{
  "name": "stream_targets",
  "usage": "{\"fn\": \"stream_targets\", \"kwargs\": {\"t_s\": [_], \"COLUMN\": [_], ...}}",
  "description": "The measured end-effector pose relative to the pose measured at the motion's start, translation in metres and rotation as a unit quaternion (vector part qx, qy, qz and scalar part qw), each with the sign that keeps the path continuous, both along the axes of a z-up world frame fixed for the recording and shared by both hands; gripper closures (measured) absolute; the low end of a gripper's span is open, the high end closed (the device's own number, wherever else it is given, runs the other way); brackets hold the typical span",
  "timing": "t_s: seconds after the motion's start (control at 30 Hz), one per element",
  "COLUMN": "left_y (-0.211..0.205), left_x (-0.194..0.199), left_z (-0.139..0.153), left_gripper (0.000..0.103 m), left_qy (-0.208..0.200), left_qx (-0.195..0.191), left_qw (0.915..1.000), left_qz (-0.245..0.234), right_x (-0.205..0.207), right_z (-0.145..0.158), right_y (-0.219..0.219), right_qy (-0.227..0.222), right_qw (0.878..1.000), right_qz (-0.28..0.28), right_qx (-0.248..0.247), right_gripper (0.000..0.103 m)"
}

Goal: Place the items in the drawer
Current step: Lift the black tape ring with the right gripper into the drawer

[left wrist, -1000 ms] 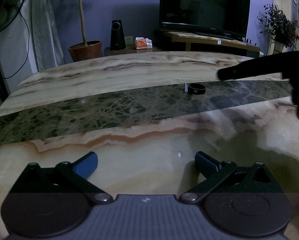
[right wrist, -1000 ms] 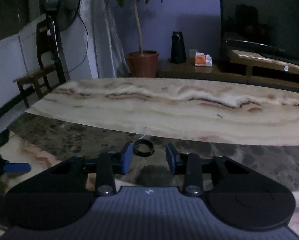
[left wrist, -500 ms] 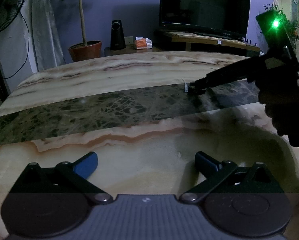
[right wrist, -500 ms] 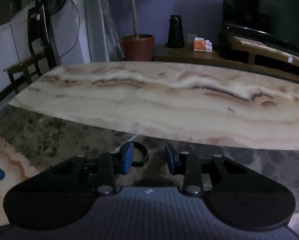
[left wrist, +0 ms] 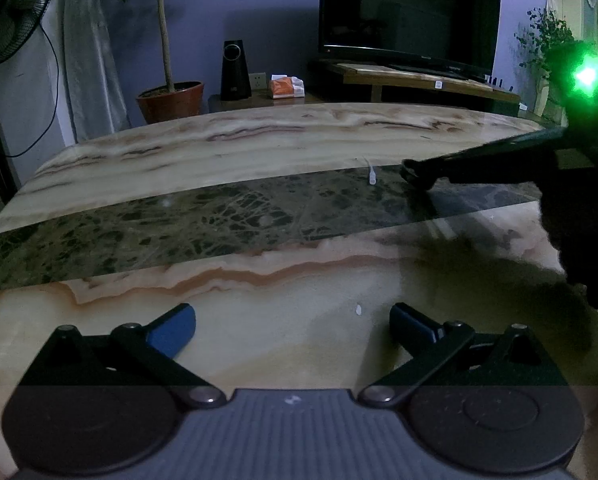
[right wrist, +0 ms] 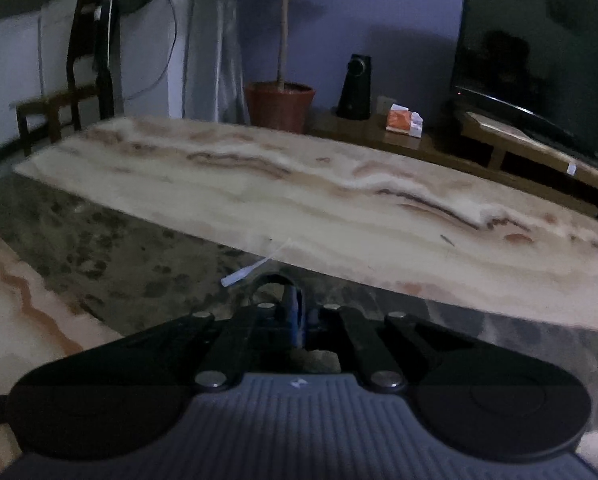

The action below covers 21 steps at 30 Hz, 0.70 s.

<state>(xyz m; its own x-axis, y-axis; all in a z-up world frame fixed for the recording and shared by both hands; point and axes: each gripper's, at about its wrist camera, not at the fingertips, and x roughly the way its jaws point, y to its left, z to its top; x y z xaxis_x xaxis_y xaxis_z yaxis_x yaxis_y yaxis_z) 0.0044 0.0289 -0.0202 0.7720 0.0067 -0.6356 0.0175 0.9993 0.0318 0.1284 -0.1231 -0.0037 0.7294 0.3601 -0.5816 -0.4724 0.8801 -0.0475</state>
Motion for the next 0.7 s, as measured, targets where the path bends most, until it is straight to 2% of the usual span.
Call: {"fn": "stream_targets", "kwargs": {"t_s": [0.3,0.7], "left_y": [0.000,0.000], "left_x": [0.000,0.000], "left_z": [0.000,0.000], "left_gripper": [0.000,0.000], "left_qy": [0.000,0.000], "left_qx": [0.000,0.000], "left_qw": [1.0000,1.0000], "left_qz": [0.000,0.000], "right_x": [-0.041,-0.157], "right_z": [0.016,0.046], "right_y": [-0.035,-0.103], "right_qy": [0.019,0.039], "right_qw": [0.998,0.987], "right_qz": [0.020,0.075], "right_qx": [0.065,0.135], "right_gripper": [0.100,0.100]}}
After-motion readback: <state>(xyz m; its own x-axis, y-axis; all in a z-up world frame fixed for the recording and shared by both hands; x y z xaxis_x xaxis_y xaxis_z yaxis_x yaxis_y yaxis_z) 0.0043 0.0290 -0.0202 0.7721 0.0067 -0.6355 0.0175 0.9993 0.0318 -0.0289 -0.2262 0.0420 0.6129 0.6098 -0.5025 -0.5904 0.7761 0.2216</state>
